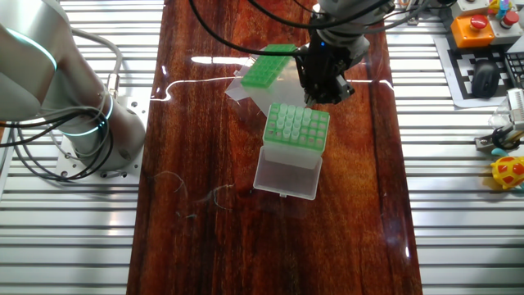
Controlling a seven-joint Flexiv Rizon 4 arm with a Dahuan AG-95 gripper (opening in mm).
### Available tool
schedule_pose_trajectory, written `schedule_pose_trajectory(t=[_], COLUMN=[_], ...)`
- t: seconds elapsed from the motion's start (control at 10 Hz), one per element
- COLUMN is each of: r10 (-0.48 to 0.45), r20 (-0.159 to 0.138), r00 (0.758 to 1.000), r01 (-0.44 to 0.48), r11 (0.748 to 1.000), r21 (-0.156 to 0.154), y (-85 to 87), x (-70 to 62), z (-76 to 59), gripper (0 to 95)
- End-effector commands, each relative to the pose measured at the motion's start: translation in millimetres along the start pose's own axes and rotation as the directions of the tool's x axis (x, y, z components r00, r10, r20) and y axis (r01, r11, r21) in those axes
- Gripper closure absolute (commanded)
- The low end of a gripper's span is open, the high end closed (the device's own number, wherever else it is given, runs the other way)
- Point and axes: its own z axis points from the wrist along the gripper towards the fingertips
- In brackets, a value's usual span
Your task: Transfer all large pipette tips from one holder to another
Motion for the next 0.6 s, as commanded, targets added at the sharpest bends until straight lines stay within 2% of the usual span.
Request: schedule_pose_trajectory(t=[0.1, 0.5, 0.6], r10=[0.000, 0.000, 0.032], r20=[-0.001, -0.001, 0.010], r00=[1.000, 1.000, 0.999], r01=[0.000, 0.000, -0.032], r11=[1.000, 1.000, 0.999], r21=[-0.001, -0.001, 0.018], y=[0.0, 0.0, 0.0], x=[-0.1, -0.1, -0.1], z=[-0.3, -0.3, -0.3], gripper=[95.0, 95.0, 95.0])
